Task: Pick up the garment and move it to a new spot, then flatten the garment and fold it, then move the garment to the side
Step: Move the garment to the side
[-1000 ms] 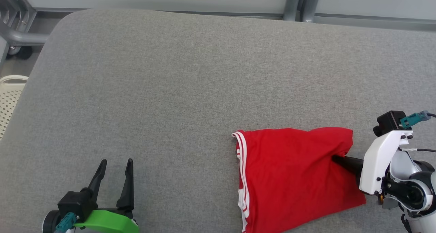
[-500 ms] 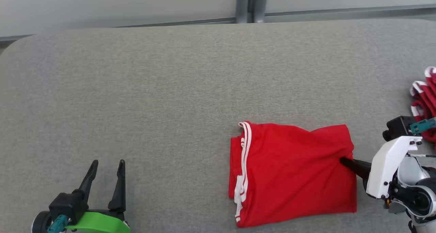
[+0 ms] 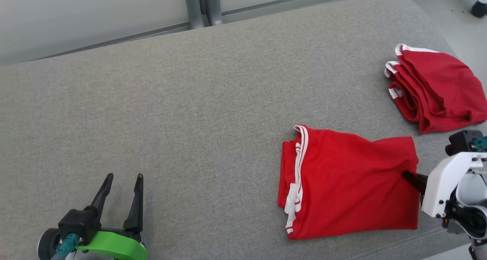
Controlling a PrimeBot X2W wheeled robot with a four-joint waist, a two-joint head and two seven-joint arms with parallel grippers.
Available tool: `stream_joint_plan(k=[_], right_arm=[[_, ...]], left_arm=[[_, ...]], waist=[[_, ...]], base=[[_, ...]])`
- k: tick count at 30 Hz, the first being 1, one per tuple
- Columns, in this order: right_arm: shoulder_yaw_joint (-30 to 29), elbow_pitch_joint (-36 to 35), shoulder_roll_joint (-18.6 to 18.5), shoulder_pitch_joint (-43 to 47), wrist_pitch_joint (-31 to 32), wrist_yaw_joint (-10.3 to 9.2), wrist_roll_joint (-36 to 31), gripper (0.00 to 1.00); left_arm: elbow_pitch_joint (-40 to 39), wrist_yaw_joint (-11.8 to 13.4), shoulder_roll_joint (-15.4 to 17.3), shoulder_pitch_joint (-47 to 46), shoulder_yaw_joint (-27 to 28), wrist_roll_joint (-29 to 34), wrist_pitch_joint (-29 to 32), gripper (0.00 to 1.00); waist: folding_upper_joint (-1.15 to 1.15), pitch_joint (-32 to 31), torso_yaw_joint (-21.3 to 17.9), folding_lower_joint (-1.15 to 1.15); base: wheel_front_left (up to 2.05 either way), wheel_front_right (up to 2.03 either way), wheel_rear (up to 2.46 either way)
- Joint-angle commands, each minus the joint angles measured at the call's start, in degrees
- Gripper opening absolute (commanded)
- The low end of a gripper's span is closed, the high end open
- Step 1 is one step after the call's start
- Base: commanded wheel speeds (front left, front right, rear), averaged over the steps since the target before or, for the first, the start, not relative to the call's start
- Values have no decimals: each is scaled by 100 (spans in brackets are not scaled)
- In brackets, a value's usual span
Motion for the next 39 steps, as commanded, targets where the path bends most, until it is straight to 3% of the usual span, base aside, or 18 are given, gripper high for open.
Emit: stream_joint_plan(k=[1,11,19,39], right_arm=[[116,-20,-74,-242,-68,2,-108,0],[969,-83,-659,-1845,97,2,-529,0],[918,133,-869,-2933,281,2,-546,0],[263,210,-1155,-3030,205,2,-416,0]], left_arm=[[7,-14,38,-111,23,11,-14,100],[5,-14,45,-297,-51,16,-13,100],[-4,-14,65,-384,-26,11,-14,100],[72,-13,184,-368,9,92,-14,100]], waist=[[69,144,-206,0],[69,507,-137,0],[69,756,-50,0],[69,710,-362,0]], base=[[0,0,0],[0,0,0],[0,0,0],[0,0,0]])
